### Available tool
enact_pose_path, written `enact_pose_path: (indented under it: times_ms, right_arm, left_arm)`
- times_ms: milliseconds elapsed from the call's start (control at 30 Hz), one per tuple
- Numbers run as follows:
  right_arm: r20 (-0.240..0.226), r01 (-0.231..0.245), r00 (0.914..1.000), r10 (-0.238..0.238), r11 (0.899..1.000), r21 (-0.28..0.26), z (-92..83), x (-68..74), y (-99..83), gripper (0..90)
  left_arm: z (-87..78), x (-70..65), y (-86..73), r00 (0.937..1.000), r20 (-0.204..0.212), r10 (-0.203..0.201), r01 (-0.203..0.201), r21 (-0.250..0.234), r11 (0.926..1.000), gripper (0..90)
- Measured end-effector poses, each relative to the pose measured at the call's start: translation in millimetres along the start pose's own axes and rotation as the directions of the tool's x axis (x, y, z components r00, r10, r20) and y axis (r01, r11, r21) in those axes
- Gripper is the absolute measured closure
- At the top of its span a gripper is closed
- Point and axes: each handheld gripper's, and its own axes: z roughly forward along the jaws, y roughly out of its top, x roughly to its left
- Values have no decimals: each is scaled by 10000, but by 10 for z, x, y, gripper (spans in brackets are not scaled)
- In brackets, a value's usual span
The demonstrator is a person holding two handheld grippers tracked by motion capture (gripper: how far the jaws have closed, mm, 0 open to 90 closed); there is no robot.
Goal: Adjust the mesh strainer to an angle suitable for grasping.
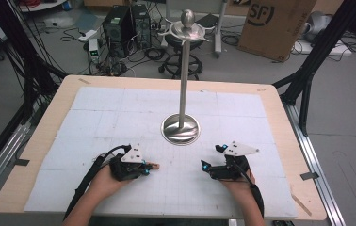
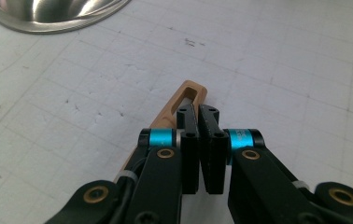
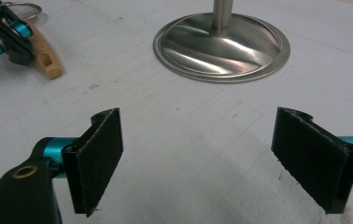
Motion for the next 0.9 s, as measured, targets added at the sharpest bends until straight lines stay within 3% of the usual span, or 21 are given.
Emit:
enact_pose_path:
  times_ms: [200,467,633,800,900]
  right_arm:
    - [16,-11,10000,11,10000,-4,5,-3,-1,154]
    - [3,-12,10000,12,10000,97,12,-6,-5,154]
    - [0,-38,10000,38,10000,82,9,-2,-5,154]
    - [8,-61,10000,61,9999,89,8,-3,-5,154]
    - [7,-29,10000,29,9999,119,11,-3,-7,154]
  left_arm:
    - [45,102,71,9986,-532,-79,96,326,9994,873]
    - [48,211,105,9936,-1006,-507,535,254,9982,873]
    - [37,277,81,9870,-1484,-617,684,403,9968,873]
    - [7,298,72,9840,-1591,-801,845,211,9962,865]
    - [-28,296,66,9838,-1522,-948,960,6,9954,801]
